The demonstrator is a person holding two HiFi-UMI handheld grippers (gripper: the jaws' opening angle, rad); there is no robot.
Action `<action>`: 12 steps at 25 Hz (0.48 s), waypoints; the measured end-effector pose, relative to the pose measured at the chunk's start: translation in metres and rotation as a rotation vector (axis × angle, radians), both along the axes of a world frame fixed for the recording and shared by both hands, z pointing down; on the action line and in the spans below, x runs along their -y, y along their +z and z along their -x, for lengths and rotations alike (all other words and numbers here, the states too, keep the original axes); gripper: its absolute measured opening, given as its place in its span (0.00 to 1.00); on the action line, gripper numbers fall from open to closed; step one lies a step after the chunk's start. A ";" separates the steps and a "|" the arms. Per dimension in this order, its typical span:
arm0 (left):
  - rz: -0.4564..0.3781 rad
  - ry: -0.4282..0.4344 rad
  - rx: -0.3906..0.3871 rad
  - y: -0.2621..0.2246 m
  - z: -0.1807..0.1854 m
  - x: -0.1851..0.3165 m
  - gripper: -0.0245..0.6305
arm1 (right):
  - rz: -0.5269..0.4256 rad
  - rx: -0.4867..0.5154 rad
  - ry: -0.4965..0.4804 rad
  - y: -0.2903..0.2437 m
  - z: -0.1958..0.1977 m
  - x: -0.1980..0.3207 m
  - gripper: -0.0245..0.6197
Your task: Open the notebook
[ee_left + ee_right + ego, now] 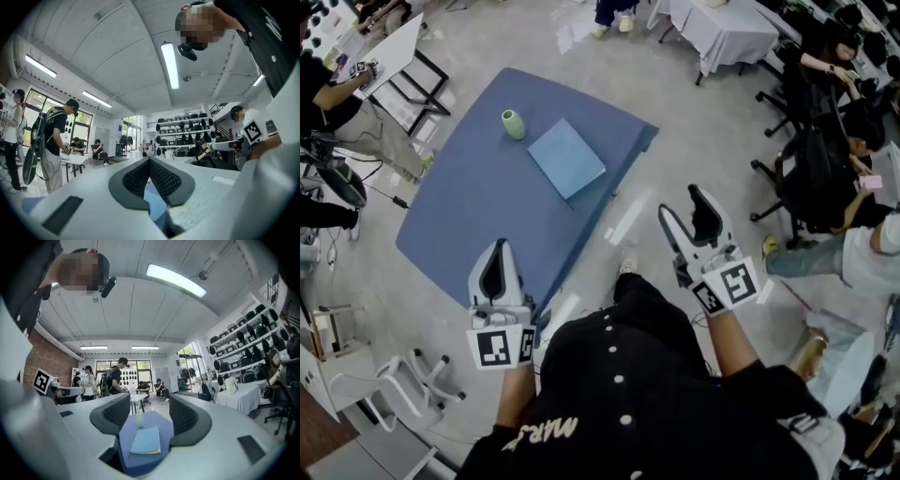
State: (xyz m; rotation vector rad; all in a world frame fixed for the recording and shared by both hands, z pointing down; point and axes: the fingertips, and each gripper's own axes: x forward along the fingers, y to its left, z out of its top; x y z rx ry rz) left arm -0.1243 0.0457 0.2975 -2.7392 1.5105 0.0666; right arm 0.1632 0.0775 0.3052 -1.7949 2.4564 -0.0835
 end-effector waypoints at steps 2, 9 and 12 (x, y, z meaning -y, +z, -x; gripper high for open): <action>0.000 -0.020 0.002 -0.002 -0.017 0.023 0.04 | 0.004 -0.001 -0.020 0.000 -0.017 0.029 0.42; 0.004 -0.116 0.003 -0.006 -0.061 0.087 0.04 | 0.029 0.004 -0.119 0.003 -0.059 0.117 0.42; 0.006 -0.158 0.000 -0.006 -0.071 0.104 0.04 | 0.057 0.002 -0.170 0.013 -0.065 0.150 0.42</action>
